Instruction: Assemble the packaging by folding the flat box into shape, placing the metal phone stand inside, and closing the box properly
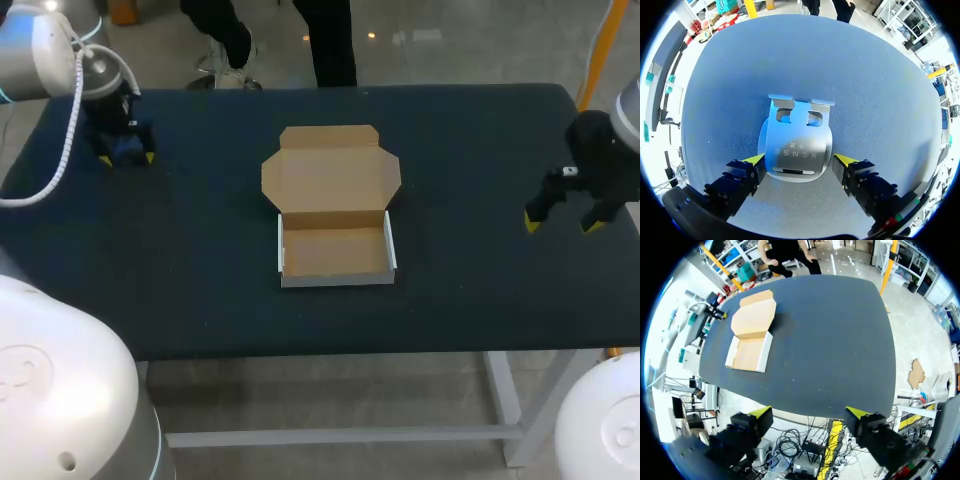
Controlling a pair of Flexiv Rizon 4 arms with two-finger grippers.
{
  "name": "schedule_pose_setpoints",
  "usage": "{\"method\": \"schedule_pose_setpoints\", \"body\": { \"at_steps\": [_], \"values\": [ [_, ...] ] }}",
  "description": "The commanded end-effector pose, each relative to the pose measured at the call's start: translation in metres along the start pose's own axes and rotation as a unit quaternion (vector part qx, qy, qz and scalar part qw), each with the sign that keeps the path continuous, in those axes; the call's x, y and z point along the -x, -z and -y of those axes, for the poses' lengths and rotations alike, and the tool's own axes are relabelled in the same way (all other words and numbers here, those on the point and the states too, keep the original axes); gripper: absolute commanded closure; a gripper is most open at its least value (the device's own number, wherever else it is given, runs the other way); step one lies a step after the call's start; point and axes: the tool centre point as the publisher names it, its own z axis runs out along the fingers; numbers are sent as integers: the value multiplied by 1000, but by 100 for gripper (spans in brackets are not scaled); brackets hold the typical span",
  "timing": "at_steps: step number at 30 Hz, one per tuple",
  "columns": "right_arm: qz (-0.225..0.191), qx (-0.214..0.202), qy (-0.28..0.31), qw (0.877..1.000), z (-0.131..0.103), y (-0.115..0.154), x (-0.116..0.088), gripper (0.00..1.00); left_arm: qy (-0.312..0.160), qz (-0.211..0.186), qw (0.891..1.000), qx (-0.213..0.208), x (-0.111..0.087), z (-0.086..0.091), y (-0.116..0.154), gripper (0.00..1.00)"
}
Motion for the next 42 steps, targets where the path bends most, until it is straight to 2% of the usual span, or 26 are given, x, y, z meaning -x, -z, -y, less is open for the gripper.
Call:
{"method": "schedule_pose_setpoints", "body": {
  "at_steps": [1,13,23,30,31,33,34,35,36,37,42],
  "values": [
    [0,-3,0,1000,0,3,0,0,0,1,1000,7,0,7,-4,13],
    [0,-3,0,1000,0,3,0,0,-1,5,1000,7,1,15,-7,20],
    [0,-3,0,1000,0,3,0,0,-1,10,1000,6,2,20,-9,18],
    [0,-3,0,1000,0,3,0,0,-1,13,1000,7,2,23,-11,23],
    [0,-3,0,1000,0,3,0,0,-1,13,1000,6,2,24,-11,29],
    [0,-3,0,1000,0,3,0,0,-1,14,1000,6,2,24,-11,53],
    [0,-3,0,1000,0,3,0,0,-1,15,1000,6,2,25,-11,58],
    [0,-3,0,1000,0,3,0,0,-1,15,1000,6,2,25,-11,70],
    [0,-3,0,1000,0,3,0,0,-1,15,1000,6,2,25,-11,95],
    [0,-3,0,1000,0,3,0,0,-1,15,1000,5,2,25,-11,100],
    [0,-3,0,1000,0,3,0,0,1,12,1000,-1,2,23,-9,100]
  ]
}}
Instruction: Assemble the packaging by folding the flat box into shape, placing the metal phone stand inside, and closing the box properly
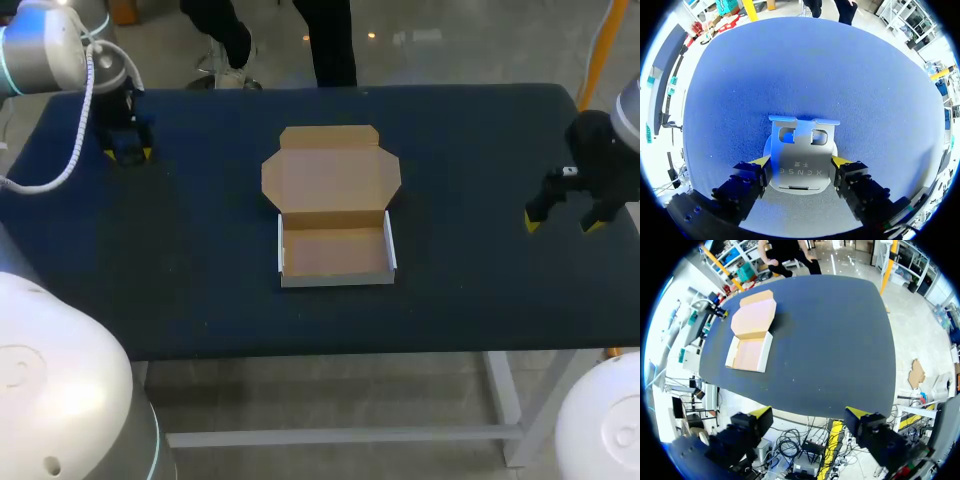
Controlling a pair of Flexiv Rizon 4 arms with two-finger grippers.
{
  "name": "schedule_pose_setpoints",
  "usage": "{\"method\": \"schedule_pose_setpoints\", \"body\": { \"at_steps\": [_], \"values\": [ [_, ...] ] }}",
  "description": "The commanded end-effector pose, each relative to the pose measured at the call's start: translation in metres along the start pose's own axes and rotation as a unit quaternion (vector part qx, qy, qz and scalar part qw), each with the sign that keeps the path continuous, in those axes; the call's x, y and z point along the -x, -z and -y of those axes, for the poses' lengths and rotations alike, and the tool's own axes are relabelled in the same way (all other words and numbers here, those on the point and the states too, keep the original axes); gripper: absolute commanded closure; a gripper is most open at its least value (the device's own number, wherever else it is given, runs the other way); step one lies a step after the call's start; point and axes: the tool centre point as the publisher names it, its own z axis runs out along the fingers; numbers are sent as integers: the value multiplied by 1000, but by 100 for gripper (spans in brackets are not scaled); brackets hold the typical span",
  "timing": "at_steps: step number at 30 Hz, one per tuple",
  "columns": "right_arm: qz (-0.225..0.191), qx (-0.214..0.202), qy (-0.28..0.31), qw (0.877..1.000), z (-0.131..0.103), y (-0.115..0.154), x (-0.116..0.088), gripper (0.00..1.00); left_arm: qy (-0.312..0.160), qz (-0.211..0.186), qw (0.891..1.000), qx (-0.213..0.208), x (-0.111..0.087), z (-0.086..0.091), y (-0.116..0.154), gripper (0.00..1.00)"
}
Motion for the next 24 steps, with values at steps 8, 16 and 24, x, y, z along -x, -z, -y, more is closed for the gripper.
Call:
{"method": "schedule_pose_setpoints", "body": {
  "at_steps": [8,16,24],
  "values": [
    [0,-3,0,1000,0,3,0,0,11,-7,1000,-22,4,-9,11,100],
    [0,-3,0,1000,0,3,0,0,12,-4,999,-36,2,-33,37,100],
    [0,-3,0,1000,0,3,0,0,7,-11,999,-47,-11,-65,66,100]
  ]
}}
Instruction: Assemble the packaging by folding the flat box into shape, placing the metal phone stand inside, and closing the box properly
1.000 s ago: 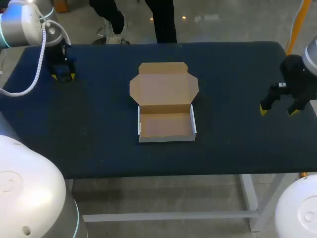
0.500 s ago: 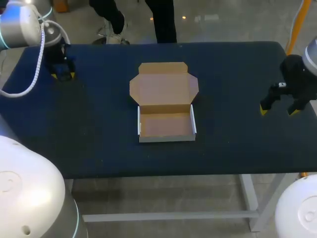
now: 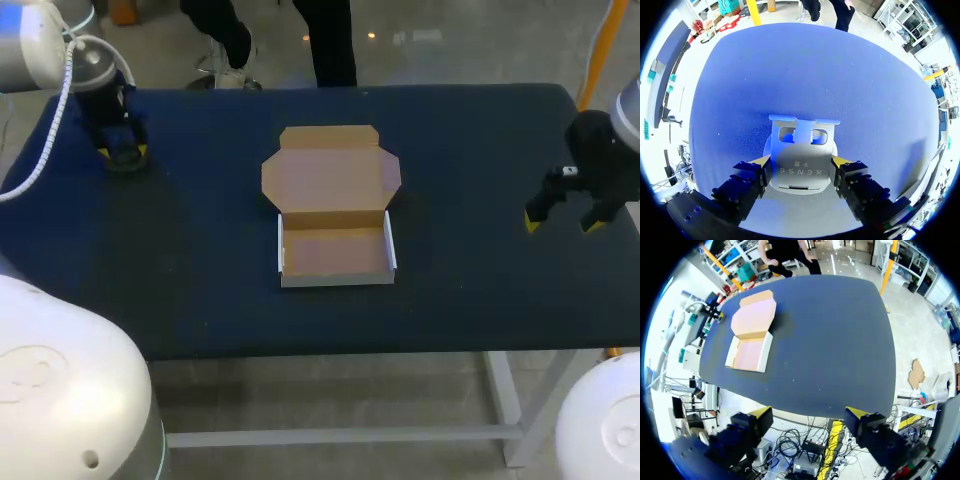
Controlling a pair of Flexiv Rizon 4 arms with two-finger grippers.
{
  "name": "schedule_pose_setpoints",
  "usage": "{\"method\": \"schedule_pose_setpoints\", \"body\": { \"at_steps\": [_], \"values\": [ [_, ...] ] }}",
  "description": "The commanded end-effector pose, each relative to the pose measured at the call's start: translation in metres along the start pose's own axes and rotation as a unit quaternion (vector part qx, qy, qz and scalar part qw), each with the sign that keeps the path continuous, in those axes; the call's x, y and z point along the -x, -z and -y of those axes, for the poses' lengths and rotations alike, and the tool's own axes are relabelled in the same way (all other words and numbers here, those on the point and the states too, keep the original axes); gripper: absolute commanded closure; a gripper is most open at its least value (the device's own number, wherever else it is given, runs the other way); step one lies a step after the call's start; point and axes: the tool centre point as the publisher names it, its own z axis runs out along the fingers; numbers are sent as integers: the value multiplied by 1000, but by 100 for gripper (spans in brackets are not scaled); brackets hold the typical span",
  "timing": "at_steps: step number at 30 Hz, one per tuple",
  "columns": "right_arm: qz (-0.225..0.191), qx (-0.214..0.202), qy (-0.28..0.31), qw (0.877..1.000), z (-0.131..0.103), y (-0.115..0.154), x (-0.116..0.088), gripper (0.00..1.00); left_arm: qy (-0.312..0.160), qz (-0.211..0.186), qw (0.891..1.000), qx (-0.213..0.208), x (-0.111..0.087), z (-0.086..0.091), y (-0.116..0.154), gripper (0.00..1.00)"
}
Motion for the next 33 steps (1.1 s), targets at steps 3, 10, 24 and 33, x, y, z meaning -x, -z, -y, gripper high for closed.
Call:
{"method": "schedule_pose_setpoints", "body": {
  "at_steps": [3,10,24,33],
  "values": [
    [0,5,17,1000,-2,2,-2,0,-1,12,999,-42,-13,-47,38,100],
    [-16,49,111,992,-15,-5,-14,0,1,12,999,-43,-24,-77,58,100],
    [-86,116,305,941,-15,-22,-33,0,-6,2,999,-33,-45,-141,93,100],
    [-113,128,368,914,-16,-47,-53,0,-15,0,999,-30,-61,-172,110,100]
  ]
}}
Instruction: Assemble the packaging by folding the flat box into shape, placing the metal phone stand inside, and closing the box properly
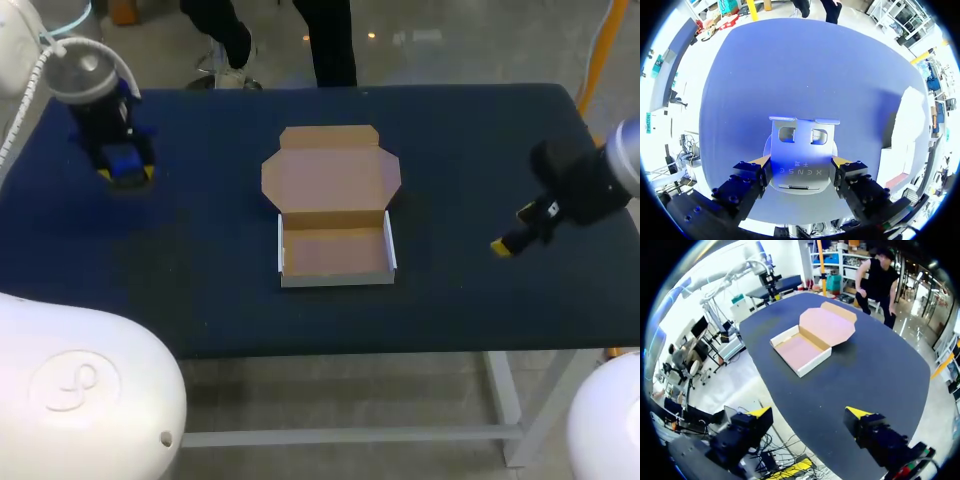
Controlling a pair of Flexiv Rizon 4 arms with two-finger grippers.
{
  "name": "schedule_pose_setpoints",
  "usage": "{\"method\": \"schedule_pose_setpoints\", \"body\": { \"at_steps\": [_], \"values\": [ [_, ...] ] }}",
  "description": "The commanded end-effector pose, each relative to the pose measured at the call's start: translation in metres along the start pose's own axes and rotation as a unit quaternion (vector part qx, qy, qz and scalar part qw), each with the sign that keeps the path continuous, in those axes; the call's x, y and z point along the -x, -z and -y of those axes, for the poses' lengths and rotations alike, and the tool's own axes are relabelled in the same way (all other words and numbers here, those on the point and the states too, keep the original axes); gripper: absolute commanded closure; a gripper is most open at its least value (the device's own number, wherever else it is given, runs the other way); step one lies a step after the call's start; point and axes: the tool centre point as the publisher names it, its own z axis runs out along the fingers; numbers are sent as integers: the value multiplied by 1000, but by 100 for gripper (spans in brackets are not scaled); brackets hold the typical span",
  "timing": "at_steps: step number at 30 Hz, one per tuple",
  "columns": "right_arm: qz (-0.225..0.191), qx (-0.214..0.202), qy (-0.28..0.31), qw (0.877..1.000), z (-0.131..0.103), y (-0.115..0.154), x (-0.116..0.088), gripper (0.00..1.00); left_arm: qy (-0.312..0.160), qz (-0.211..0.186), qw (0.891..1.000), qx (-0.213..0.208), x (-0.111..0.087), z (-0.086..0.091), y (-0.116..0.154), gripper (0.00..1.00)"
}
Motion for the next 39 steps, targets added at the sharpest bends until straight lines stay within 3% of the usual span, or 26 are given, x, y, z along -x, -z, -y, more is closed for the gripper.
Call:
{"method": "schedule_pose_setpoints", "body": {
  "at_steps": [1,19,39],
  "values": [
    [-10,12,15,1000,1,-15,2,0,-4,7,999,-40,-7,-24,16,100],
    [-32,19,52,998,3,-32,-2,0,-48,1,998,-32,-45,-75,36,100],
    [-32,19,52,998,3,-32,-2,0,-108,-4,993,-37,-119,-112,49,100]
  ]
}}
